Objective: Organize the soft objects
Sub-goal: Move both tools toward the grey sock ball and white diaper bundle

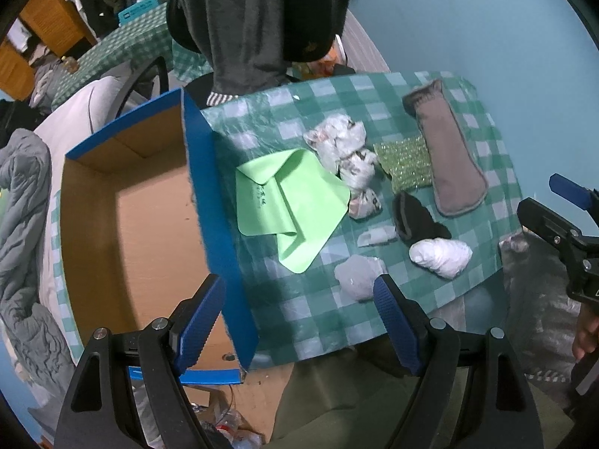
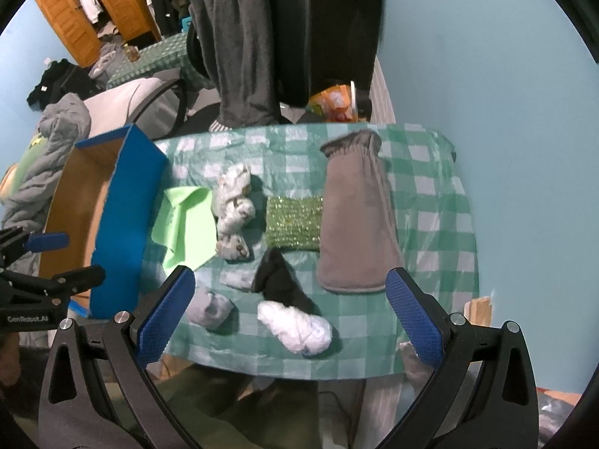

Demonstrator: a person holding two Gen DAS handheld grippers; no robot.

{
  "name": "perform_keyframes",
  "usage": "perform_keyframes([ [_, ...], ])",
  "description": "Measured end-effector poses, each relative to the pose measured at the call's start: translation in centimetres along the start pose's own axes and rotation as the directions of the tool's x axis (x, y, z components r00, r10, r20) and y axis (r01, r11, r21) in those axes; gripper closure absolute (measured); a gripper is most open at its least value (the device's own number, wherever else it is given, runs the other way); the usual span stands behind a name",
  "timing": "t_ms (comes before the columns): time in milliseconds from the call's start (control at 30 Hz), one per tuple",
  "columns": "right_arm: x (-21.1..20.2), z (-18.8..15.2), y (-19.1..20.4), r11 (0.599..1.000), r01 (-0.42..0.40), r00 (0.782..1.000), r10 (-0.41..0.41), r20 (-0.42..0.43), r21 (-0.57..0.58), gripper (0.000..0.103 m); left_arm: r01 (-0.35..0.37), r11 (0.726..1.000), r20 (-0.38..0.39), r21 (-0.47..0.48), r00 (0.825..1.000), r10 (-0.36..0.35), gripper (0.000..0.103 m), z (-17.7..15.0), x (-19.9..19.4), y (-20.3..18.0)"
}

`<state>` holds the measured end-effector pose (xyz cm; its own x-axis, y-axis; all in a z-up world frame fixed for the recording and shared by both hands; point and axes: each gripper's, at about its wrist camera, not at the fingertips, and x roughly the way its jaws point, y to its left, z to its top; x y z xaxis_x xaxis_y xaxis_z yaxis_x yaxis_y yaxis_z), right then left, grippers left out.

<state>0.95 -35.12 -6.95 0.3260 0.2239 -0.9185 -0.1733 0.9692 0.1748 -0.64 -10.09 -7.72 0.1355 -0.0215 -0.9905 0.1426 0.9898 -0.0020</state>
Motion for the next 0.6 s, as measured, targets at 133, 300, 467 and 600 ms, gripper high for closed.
perform_keyframes([
  [133,1.0,-0.8,-0.6,1.0,-0.008,1.0,0.008,-0.011,0.007,0.002,0.001,1.0,-0.014,0.013,1.0,0.0,0.02,-0.2,1.1,-0.6],
  [300,2.3,-1.7,-1.2,1.0,-0.009,0.999,0.009,-0.032,0.008,0.002,0.0,1.0,-0.03,0.029,1.0,0.001,0.02,-0.3,2.3,-1.2],
  [467,3.8,-2.7,-1.5,1.0,-0.012,0.998,0.012,-0.055,0.001,0.002,-0.003,0.998,-0.052,0.055,0.999,0.006,0.02,-0.5,3.8,-2.0],
  [600,5.1,-3.6,-1.7,1.0,-0.013,0.996,0.013,-0.085,-0.008,0.002,0.004,0.998,-0.073,0.067,0.997,0.0,0.02,-0.7,4.9,-2.6],
])
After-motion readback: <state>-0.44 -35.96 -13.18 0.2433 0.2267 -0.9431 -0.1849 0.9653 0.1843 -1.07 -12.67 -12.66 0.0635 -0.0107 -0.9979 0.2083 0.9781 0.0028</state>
